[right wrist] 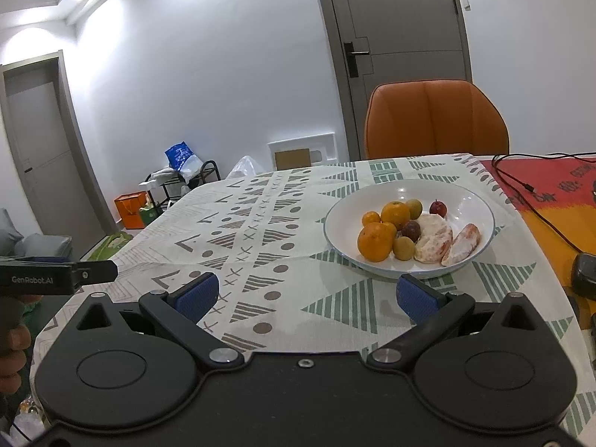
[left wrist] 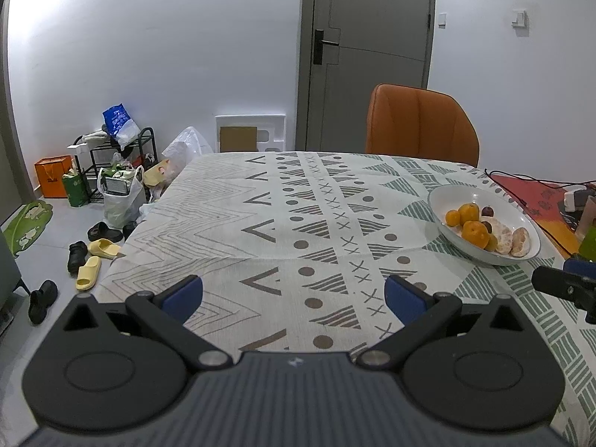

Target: Organize fruits

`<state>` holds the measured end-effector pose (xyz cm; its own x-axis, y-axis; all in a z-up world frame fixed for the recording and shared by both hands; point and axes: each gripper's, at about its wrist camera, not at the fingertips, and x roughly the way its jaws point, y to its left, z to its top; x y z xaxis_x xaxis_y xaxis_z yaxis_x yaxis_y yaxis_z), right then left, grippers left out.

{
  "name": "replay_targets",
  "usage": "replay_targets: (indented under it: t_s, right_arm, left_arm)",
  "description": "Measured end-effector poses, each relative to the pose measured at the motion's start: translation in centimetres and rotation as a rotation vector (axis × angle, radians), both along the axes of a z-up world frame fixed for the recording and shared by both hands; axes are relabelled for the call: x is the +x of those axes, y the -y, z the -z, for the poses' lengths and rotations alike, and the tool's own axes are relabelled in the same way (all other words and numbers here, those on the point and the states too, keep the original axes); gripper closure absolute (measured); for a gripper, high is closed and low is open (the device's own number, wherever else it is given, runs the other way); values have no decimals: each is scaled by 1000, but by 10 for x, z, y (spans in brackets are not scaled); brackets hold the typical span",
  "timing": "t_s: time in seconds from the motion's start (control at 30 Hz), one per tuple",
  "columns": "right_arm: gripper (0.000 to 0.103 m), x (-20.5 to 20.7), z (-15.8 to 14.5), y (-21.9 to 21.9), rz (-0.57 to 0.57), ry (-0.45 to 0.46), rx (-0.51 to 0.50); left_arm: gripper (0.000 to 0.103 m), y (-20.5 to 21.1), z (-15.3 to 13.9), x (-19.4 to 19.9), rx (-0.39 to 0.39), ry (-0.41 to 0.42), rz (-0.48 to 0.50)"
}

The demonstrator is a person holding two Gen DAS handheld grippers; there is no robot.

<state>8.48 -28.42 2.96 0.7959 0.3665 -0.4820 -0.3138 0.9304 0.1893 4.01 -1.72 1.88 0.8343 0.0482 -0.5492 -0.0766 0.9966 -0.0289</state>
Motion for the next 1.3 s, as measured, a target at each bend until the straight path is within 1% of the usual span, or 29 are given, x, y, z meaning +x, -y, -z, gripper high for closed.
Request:
replay_targets:
  t_s: [0.53,0.87,1.3]
  right_arm:
    - [0,1,0,-1,-8,4,-4]
    - [0,5,4,-5,-15,-10,-17]
    - [0,2,2,-6,-21,-6,-30]
  left_arm:
    - [0,1,1,1,-1,-6,5]
    - [0,-2,4,4,-14,-11,-2]
    - [0,-4,8,4,-29,-13,8]
